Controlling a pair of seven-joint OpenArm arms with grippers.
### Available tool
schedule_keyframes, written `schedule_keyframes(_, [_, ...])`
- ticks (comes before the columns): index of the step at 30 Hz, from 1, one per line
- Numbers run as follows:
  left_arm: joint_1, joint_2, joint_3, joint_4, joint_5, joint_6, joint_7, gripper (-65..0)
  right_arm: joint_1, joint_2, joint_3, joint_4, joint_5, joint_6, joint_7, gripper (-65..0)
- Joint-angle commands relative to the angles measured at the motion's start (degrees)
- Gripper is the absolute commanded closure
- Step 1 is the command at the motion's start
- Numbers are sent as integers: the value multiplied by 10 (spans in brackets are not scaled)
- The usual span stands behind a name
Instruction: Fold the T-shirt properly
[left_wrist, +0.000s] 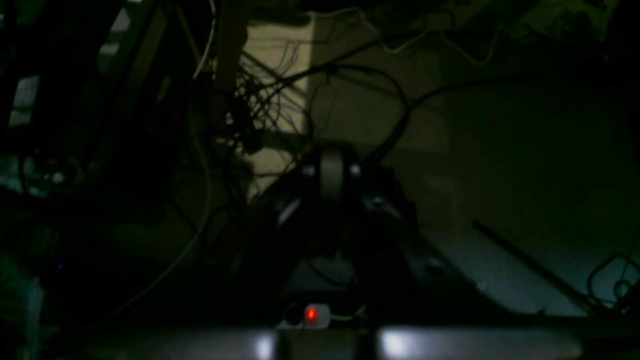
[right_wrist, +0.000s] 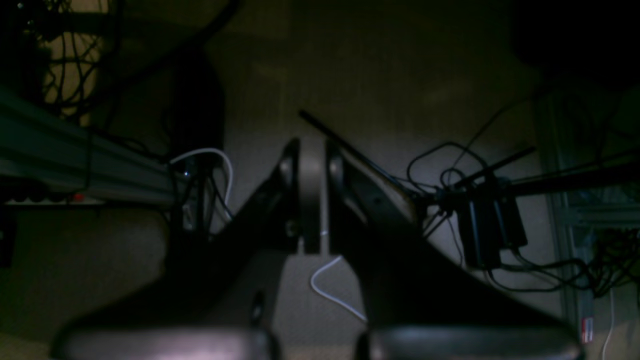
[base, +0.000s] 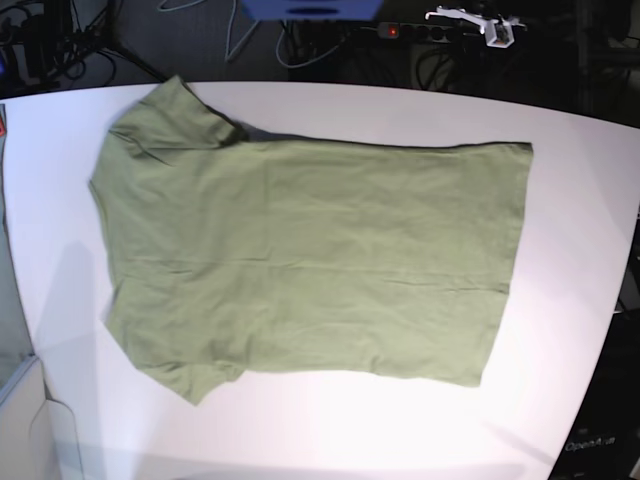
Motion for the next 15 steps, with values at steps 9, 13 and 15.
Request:
schedule_keyframes(9, [91, -1, -1, -1, -2, -4, -17, -6, -4, 4, 2, 0, 2, 2, 15, 0])
schedule_keyframes(13, [141, 0, -2, -1, -3, -3, -17, -6, -4, 4, 1, 0, 2, 2, 15, 0])
schedule_keyframes(15, [169, 0, -2, -1, -3, -2, -17, -6, -4, 4, 1, 0, 2, 2, 15, 0])
